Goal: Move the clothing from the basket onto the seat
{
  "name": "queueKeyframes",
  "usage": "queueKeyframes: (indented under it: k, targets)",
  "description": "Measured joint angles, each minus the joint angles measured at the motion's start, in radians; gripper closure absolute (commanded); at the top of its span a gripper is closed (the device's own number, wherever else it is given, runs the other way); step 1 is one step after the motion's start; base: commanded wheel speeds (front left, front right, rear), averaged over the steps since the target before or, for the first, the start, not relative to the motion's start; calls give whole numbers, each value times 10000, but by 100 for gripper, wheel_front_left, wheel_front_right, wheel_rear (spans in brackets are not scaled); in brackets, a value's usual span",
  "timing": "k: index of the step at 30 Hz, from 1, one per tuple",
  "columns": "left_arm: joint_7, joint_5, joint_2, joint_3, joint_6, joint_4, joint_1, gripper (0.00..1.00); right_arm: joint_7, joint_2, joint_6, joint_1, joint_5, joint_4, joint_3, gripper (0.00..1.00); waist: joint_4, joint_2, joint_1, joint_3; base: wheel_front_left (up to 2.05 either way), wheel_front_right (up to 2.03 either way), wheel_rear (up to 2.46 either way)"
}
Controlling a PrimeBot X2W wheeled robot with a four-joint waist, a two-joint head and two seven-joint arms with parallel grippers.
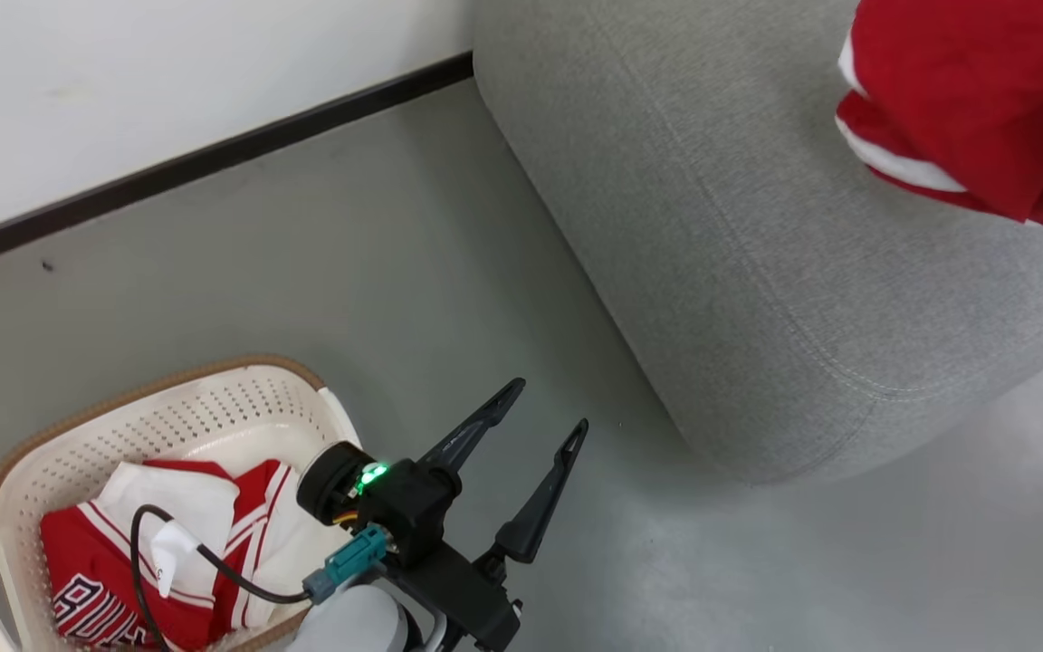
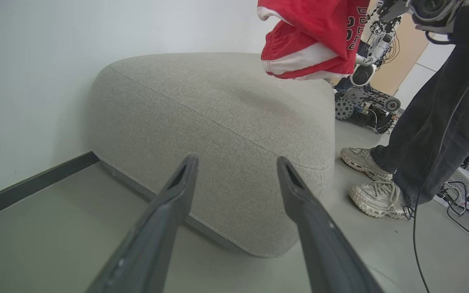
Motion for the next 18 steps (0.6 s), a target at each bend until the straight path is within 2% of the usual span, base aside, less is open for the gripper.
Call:
queueKeyframes:
  k: [9,18]
  targets:
    - [0,0,510,-167,0,-336,-319,0,-2,-598,-477,-302,81,-581,-861,100,422,0,1,1029,0,0,0]
    - [0,-33,813,-236,0,-589,-893,0,-2,-1323,-819,-1076,81,-846,-1674,100,890,0,1,2191,0,0,0]
